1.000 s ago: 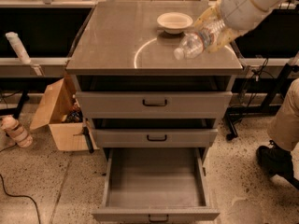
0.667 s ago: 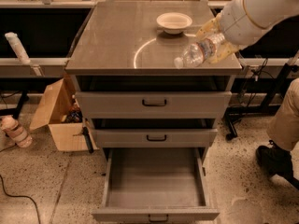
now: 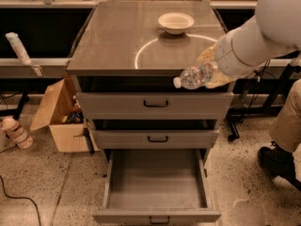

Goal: Place water bottle into bottom drawer

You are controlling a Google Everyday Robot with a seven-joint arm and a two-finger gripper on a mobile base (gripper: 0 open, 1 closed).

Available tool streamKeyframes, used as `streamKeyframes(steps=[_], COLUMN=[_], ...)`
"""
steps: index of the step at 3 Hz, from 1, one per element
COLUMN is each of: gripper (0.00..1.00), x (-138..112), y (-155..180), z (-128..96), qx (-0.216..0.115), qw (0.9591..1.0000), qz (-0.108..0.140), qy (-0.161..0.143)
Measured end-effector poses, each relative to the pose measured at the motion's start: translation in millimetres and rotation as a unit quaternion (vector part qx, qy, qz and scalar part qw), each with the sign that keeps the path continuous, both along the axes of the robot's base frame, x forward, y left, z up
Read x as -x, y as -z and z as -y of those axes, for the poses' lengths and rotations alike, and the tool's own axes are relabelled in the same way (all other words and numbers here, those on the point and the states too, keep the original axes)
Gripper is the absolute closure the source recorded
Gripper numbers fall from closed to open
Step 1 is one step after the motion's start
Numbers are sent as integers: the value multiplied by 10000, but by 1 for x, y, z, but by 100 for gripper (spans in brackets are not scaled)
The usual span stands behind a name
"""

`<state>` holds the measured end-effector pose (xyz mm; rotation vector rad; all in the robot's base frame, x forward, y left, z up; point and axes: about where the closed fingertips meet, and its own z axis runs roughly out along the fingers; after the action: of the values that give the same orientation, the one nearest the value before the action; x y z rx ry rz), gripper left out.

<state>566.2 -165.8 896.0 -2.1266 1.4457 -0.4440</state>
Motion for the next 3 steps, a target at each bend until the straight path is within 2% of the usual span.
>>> streamKeyframes(steps=[1, 2, 3], gripper=[100, 100, 100], x=[0, -8, -8], y=[20, 74, 74], z=[5, 21, 21], qx=[123, 308, 308], qw=[9990, 9942, 9942], qz=[38, -259, -259], qy=[425, 1000, 1000])
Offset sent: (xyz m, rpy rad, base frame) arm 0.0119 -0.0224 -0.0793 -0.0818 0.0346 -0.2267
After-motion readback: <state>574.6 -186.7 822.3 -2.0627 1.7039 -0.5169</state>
